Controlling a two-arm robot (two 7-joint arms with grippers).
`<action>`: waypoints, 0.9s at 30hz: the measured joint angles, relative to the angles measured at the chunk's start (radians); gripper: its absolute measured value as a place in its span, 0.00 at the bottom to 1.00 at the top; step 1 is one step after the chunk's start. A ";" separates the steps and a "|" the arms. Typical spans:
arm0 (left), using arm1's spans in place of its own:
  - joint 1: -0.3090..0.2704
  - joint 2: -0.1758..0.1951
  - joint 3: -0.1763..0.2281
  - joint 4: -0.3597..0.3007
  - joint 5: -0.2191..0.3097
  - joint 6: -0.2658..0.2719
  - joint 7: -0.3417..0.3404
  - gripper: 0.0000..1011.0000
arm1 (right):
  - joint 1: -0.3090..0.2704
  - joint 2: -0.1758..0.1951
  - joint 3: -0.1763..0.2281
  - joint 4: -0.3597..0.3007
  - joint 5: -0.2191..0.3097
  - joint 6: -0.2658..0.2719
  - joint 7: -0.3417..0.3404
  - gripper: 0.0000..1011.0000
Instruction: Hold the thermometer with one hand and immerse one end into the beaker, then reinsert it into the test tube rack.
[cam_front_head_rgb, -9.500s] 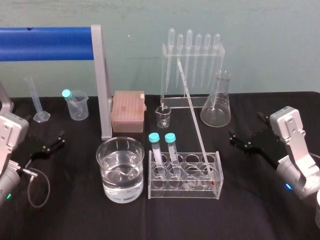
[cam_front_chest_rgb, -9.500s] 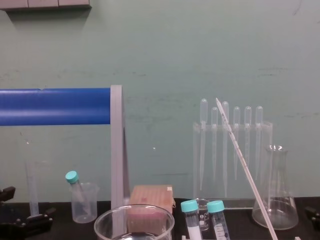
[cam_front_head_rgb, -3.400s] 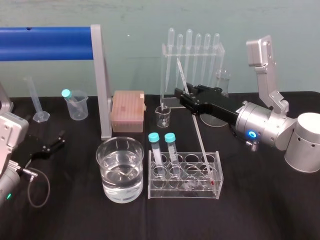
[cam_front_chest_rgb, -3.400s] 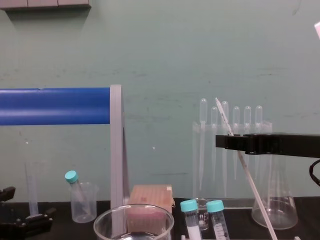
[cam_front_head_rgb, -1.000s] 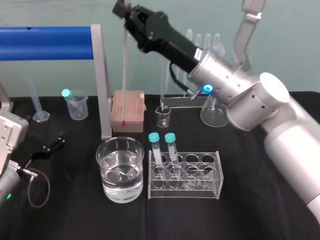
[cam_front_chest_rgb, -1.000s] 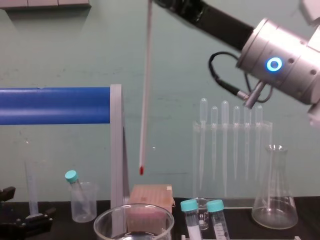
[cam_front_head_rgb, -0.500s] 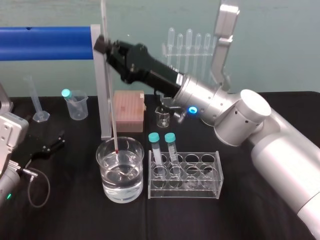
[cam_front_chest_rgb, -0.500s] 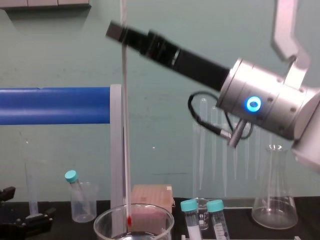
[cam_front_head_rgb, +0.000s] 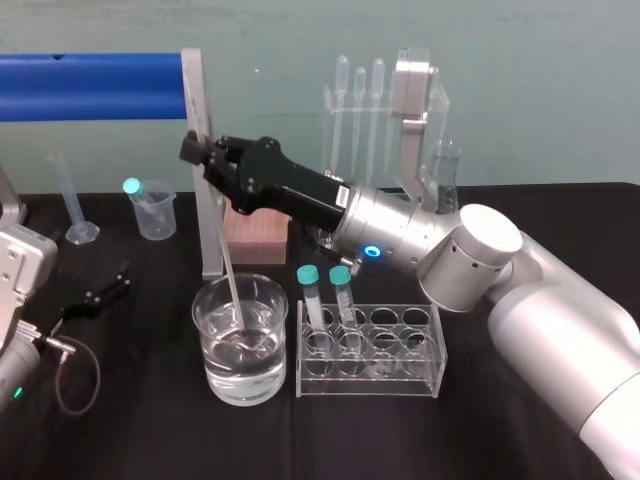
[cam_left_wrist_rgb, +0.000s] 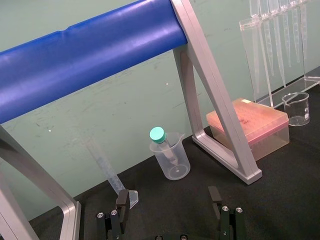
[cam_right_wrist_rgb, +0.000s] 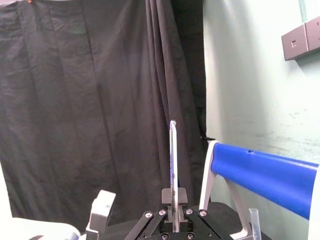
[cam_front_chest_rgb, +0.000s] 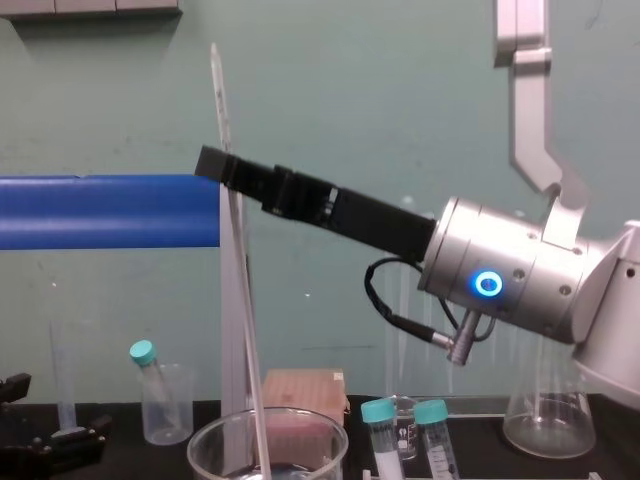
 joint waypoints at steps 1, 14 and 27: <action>0.000 0.000 0.000 0.000 0.000 0.000 0.000 1.00 | 0.000 -0.004 0.000 0.010 -0.002 -0.005 0.007 0.06; 0.000 0.000 0.000 0.000 0.000 0.000 0.000 1.00 | -0.001 -0.023 0.007 0.062 -0.010 -0.029 0.051 0.06; 0.000 0.000 0.000 0.000 0.000 0.000 0.000 1.00 | -0.002 -0.025 0.014 0.071 -0.012 -0.029 0.057 0.06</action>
